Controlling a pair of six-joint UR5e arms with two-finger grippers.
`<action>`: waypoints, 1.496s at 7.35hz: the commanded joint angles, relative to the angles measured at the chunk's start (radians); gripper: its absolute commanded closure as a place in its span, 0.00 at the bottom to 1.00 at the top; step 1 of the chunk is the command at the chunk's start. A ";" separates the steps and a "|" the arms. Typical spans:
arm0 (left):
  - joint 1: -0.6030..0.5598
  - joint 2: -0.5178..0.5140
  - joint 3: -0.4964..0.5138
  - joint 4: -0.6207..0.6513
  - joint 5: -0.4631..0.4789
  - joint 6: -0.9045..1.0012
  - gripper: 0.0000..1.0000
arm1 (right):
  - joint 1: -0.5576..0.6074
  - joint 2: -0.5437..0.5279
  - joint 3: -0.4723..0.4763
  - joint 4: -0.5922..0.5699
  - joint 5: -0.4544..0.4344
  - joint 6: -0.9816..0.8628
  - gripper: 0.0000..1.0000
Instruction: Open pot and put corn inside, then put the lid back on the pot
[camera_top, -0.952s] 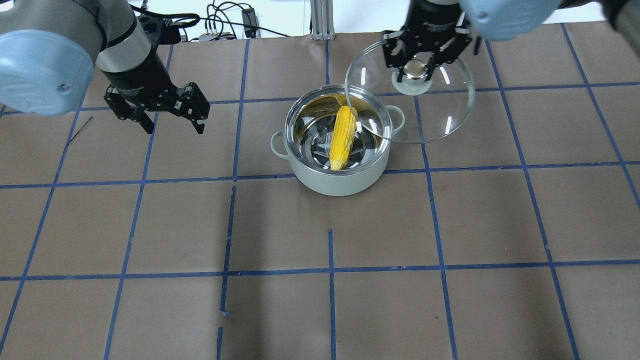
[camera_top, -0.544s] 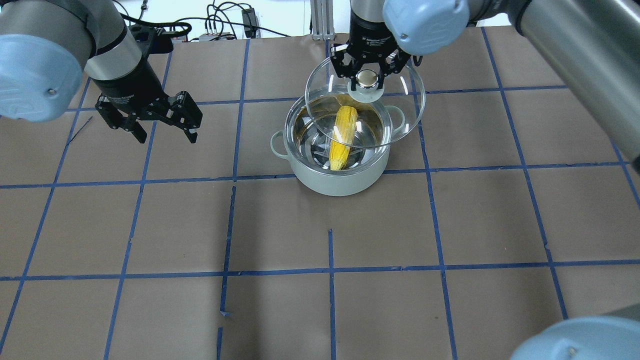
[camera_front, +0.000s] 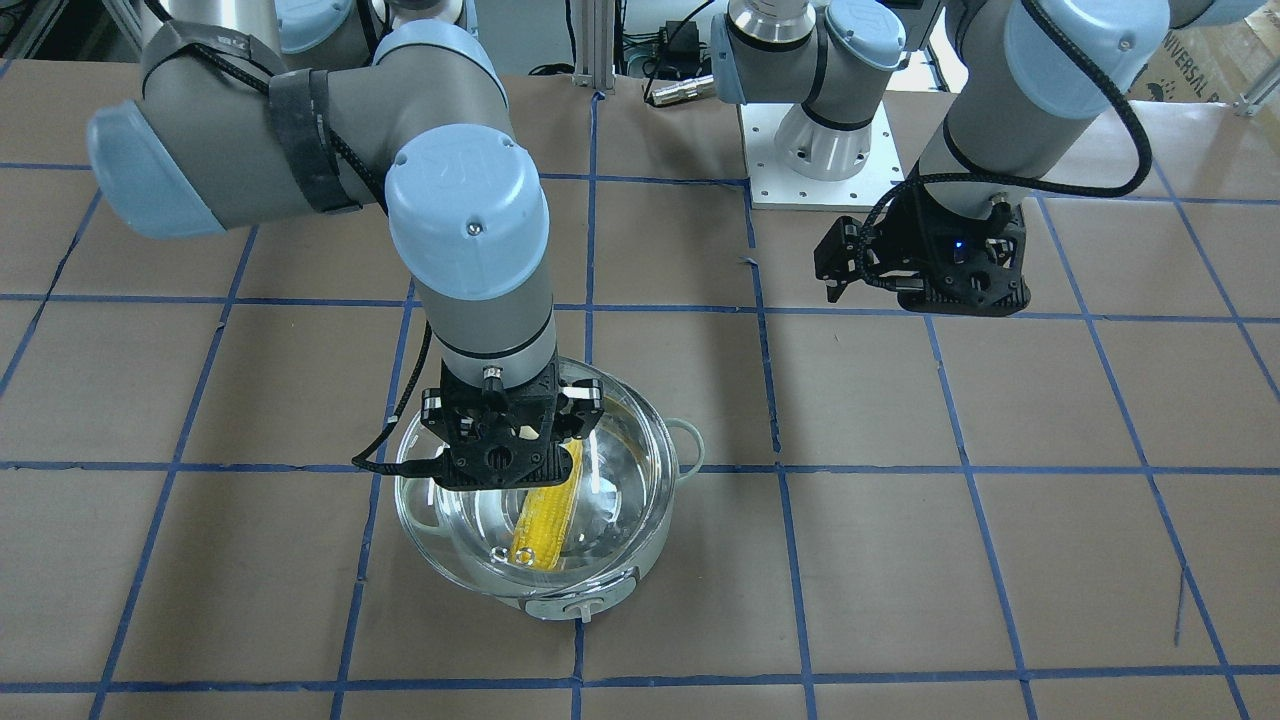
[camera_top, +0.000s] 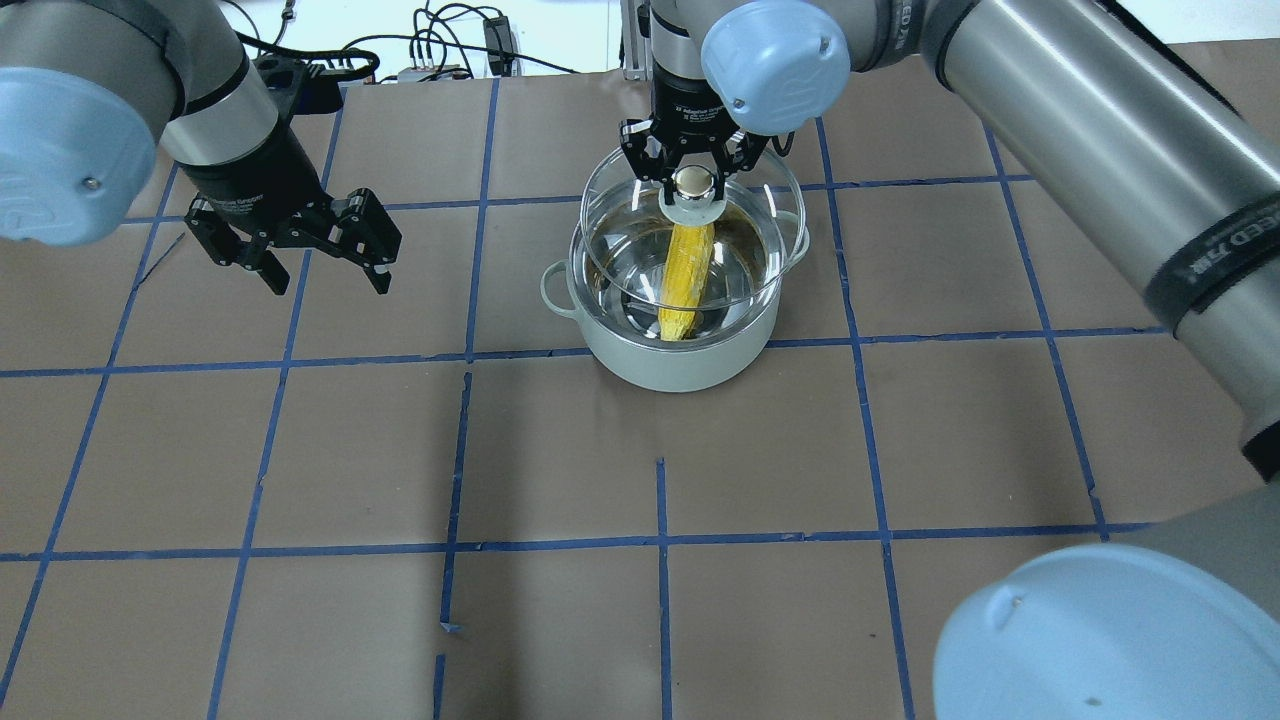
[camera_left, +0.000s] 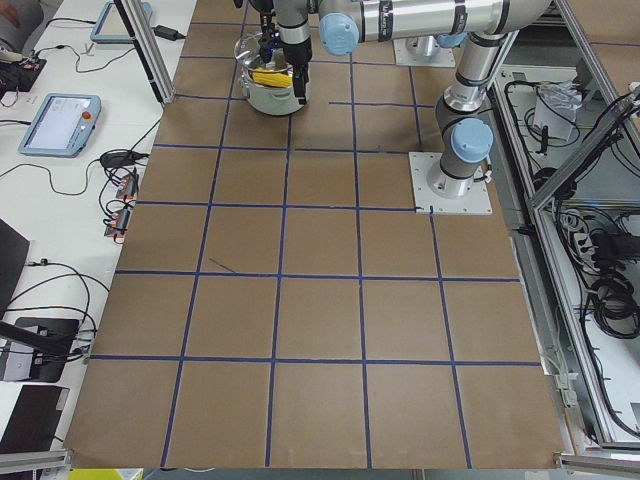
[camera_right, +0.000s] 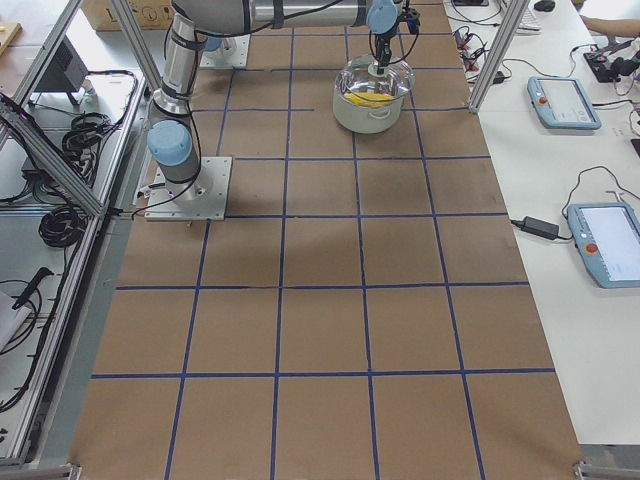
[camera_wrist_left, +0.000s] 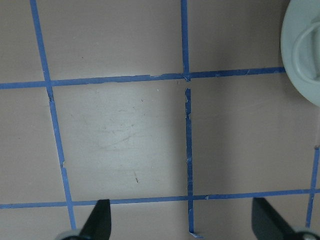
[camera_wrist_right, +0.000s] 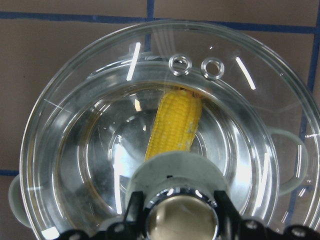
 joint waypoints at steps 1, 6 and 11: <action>0.001 -0.014 0.000 0.007 -0.002 0.005 0.00 | 0.004 0.008 0.003 -0.015 0.012 0.005 0.64; 0.001 0.003 0.000 0.013 -0.002 -0.008 0.00 | 0.027 0.023 0.017 -0.038 0.011 0.030 0.64; -0.018 0.019 -0.007 0.026 -0.005 -0.114 0.02 | 0.027 0.008 0.047 -0.029 0.008 0.030 0.64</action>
